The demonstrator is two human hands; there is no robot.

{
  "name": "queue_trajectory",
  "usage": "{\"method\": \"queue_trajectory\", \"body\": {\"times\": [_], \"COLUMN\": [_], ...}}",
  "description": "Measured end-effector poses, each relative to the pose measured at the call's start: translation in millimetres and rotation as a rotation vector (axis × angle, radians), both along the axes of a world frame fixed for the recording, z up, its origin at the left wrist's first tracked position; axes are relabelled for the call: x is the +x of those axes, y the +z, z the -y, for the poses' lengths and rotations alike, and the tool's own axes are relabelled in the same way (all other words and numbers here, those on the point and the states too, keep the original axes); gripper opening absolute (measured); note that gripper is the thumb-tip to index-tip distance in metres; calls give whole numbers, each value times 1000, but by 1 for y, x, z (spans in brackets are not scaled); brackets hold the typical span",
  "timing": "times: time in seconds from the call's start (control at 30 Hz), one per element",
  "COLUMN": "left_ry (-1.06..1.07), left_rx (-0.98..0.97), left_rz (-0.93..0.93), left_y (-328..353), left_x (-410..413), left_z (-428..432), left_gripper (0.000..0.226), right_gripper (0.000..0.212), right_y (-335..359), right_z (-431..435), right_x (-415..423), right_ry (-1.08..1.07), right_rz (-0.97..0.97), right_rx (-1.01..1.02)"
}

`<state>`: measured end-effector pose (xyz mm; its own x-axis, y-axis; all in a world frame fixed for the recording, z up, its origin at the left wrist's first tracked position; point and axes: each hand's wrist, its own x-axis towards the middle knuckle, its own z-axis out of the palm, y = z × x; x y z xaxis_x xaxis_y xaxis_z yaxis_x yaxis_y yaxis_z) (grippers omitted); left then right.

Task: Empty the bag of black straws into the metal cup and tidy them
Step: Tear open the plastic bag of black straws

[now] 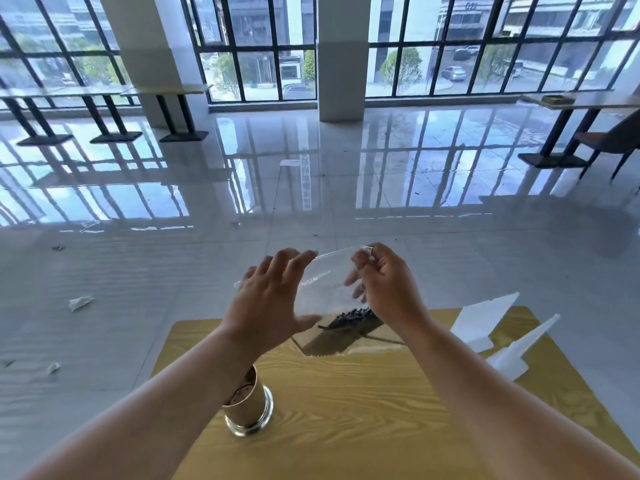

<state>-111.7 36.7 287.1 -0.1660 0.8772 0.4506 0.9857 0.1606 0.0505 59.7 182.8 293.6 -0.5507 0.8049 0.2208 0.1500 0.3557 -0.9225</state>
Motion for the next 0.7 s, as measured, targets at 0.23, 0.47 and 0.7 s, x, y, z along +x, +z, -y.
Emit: {"method": "queue_trajectory", "body": {"times": [0.23, 0.47, 0.7], "left_ry": [95, 121, 225], "left_rx": [89, 114, 22], "left_rz": [-174, 191, 483], "left_y": [32, 67, 89], "left_x": [1, 1, -13], "left_z": [8, 14, 28], "left_gripper": [61, 7, 20], "right_gripper": [19, 31, 63], "right_y": [20, 13, 9], "right_z": [6, 9, 17], "right_x": [-22, -27, -20], "right_ry": [76, 7, 61], "right_rz": [-65, 17, 52], "right_rx": [32, 114, 231]}}
